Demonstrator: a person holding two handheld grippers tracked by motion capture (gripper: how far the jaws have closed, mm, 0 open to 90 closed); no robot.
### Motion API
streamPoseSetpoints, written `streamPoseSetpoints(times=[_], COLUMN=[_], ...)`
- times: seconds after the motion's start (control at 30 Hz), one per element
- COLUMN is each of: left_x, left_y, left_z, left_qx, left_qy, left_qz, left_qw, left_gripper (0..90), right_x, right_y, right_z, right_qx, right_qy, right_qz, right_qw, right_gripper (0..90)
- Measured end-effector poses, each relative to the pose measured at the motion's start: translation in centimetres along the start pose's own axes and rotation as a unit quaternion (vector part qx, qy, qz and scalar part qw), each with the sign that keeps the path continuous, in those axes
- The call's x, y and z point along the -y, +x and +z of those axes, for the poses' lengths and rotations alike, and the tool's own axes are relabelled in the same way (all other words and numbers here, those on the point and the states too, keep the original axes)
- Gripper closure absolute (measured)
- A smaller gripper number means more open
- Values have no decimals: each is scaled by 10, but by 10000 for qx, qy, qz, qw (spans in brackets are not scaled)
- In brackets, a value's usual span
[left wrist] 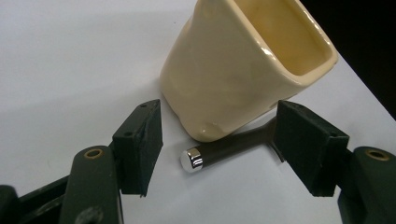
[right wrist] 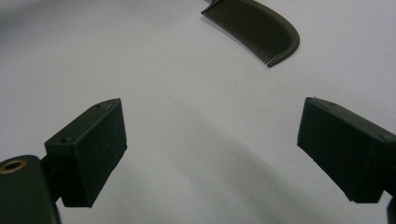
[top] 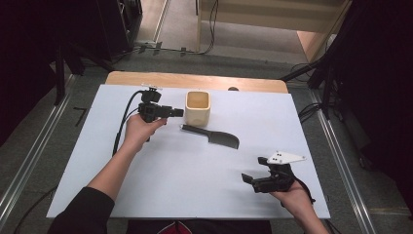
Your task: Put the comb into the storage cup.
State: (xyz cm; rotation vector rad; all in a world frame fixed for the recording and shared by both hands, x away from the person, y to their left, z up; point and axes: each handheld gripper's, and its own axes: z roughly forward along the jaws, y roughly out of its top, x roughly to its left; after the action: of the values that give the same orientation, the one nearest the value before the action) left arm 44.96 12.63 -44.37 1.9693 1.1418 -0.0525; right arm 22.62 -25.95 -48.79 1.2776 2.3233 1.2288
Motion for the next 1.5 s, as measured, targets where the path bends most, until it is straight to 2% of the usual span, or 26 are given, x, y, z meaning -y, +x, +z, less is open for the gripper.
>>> streamPoseSetpoints(times=[0.23, 0.33, 0.47, 0.53, 0.57, 0.77, 0.93, 1.27, 1.5], left_x=[-1, 1, 5, 6, 6, 10, 14, 20, 26], left_y=[3, 4, 3, 5, 7, 9, 12, 12, 10], left_z=[11, 12, 13, 16, 17, 30, 38, 47, 48], left_qx=[-143, -201, -185, -109, -92, -302, -278, -288, -272], left_qy=[76, 121, 73, 75, 90, 259, 326, 529, 638], left_qz=[45, 46, 244, 181, 134, 153, 95, 182, 228], left_qw=[9999, 9997, 9995, 9997, 9998, 9991, 9990, 9980, 9973], left_gripper=[350, 408, 721, 881, 900, 900, 900, 900, 900], right_x=[2, 2, 2, 2, 2, 2, 2, 2, 2], right_y=[0, 0, 0, 0, 0, 0, 0, 0, 0], right_z=[-2, -3, -3, -3, -3, -4, -4, -4, -5], right_qx=[22, 37, 47, 39, 39, 51, 38, 26, 32], right_qy=[-7, -15, -17, -14, -19, -28, -29, -34, -31], right_qz=[20, 18, 38, 16, 14, 19, 17, 8, 9], right_qw=[10000, 10000, 10000, 10000, 10000, 10000, 10000, 10000, 10000], right_gripper=[67, 67, 67, 67, 67, 67, 68, 67, 68])
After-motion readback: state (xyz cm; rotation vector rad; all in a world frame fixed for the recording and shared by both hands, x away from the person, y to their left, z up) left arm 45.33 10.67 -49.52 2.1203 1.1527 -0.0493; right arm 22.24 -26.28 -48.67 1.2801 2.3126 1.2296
